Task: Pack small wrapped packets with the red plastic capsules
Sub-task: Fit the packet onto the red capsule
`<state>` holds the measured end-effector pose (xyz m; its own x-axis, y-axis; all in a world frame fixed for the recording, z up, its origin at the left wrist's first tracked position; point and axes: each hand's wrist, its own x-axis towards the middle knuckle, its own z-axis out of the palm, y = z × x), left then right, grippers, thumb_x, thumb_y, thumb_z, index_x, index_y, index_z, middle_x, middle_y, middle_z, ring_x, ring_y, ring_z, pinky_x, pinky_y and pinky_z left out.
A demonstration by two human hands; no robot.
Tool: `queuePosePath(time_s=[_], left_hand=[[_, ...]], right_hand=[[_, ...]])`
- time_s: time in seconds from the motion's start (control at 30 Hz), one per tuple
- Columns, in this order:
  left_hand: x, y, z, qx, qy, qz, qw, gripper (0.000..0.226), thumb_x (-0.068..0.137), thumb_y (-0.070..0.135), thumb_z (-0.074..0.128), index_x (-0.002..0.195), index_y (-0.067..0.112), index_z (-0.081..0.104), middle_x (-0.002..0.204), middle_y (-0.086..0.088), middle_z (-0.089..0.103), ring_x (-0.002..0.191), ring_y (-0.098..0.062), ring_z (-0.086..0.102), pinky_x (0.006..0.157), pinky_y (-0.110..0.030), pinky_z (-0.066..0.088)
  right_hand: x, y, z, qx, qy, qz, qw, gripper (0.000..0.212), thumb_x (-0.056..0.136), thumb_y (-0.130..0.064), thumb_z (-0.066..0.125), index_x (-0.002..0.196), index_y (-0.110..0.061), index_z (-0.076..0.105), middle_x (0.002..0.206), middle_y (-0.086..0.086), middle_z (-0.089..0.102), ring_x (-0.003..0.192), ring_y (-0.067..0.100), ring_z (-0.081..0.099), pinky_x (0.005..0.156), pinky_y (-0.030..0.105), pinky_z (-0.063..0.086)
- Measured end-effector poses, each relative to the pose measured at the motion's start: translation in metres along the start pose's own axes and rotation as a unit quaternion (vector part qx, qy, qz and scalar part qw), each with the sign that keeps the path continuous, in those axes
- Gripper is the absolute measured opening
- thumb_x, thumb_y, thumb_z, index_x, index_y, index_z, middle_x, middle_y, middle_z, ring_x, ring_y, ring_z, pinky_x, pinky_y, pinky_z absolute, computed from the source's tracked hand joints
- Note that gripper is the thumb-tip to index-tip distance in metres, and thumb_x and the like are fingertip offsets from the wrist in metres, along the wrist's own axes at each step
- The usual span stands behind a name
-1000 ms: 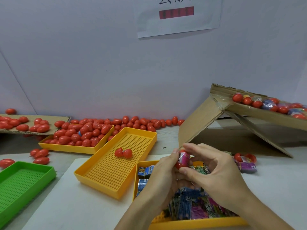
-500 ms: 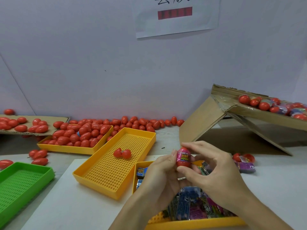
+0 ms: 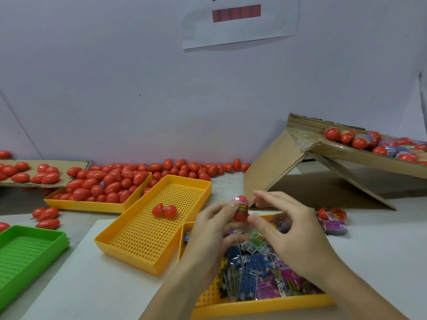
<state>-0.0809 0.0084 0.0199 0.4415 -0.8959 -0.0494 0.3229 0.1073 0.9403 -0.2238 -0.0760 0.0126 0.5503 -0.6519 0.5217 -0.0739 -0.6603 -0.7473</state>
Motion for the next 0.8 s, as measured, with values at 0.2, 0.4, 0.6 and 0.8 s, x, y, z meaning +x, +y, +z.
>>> queuePosePath(time_s=[0.2, 0.4, 0.6, 0.8], left_hand=[[0.034, 0.045, 0.026, 0.122, 0.065, 0.025, 0.990, 0.025, 0.084, 0.018, 0.077, 0.099, 0.002, 0.065, 0.101, -0.019, 0.071, 0.081, -0.023, 0.075, 0.077, -0.030, 0.061], [0.097, 0.096, 0.119, 0.196, -0.018, 0.016, 0.980, 0.035, 0.082, 0.032, 0.079, 0.098, 0.005, 0.063, 0.108, -0.007, 0.071, 0.084, -0.012, 0.072, 0.072, -0.020, 0.059], [0.107, 0.087, 0.133, 0.243, -0.026, 0.055, 0.968, 0.050, 0.088, 0.029, 0.075, 0.125, -0.001, 0.059, 0.126, -0.014, 0.063, 0.108, -0.022, 0.067, 0.106, -0.041, 0.048], [0.067, 0.049, 0.058, 0.390, 0.067, 0.215, 0.893, 0.017, 0.097, 0.016, 0.058, 0.107, 0.013, 0.071, 0.093, 0.002, 0.071, 0.088, -0.011, 0.068, 0.078, -0.027, 0.057]], right_hand=[[0.000, 0.004, 0.001, -0.011, 0.009, 0.022, 1.000, 0.051, 0.085, -0.053, 0.057, 0.130, -0.029, 0.064, 0.116, -0.030, 0.062, 0.114, -0.007, 0.056, 0.086, 0.016, 0.049], [-0.002, 0.008, 0.003, -0.022, 0.003, 0.052, 0.998, 0.039, 0.089, -0.041, 0.065, 0.128, -0.038, 0.062, 0.112, -0.033, 0.061, 0.100, -0.011, 0.055, 0.076, 0.005, 0.043], [0.000, 0.008, 0.002, -0.026, -0.005, 0.049, 0.998, 0.032, 0.094, -0.036, 0.063, 0.122, -0.051, 0.057, 0.117, -0.039, 0.054, 0.106, -0.010, 0.054, 0.076, 0.005, 0.044], [0.003, 0.011, -0.003, -0.075, 0.017, 0.048, 0.996, 0.029, 0.097, -0.019, 0.061, 0.118, -0.036, 0.069, 0.100, -0.026, 0.066, 0.099, -0.009, 0.058, 0.080, 0.005, 0.045]])
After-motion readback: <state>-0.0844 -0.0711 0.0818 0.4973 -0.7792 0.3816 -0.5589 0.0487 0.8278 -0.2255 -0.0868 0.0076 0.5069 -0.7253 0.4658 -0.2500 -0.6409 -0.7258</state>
